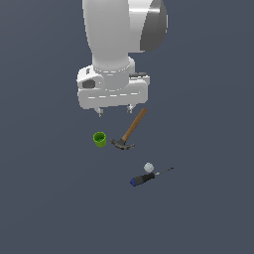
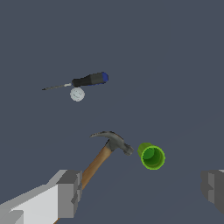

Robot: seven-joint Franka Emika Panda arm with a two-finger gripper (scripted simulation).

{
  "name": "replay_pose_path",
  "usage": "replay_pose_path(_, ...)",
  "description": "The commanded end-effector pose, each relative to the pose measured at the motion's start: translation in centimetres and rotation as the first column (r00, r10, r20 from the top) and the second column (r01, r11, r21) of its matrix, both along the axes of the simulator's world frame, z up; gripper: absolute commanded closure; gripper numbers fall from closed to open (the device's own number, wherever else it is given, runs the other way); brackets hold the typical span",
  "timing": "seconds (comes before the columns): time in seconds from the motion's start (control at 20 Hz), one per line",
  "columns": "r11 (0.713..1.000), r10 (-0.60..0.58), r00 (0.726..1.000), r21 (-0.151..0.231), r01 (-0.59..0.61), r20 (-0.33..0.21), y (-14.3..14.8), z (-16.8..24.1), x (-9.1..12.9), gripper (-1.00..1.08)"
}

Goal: Pick up a designated object from a clutter of objects.

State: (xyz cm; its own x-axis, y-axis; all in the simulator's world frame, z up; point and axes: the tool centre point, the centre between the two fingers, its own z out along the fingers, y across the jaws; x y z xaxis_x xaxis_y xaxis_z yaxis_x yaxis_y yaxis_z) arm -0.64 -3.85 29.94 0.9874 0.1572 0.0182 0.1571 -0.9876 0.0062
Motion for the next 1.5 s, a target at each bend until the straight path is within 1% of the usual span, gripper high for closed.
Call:
replay_pose_path(0.0, 0.999, 0.047, 0.999, 0.0, -0.047, -0.001, -0.7, -1.5, 0.0, -0.92)
replay_pose_path(0.35, 0.983, 0.182, 0.983, 0.002, -0.182, -0.005, -2.7, -5.5, -0.3, -0.92)
replay_pose_path(0.7, 0.95, 0.312, 0.95, 0.003, -0.312, -0.007, -4.7, -9.5, -1.0, -0.92)
replay_pose_path(1.05, 0.9, 0.436, 0.9, 0.003, -0.436, -0.01, -6.6, -13.4, -2.1, -0.92)
replay_pose_path(1.45, 0.827, 0.562, 0.827, 0.003, -0.562, -0.014, -8.6, -17.4, -3.9, -0.92)
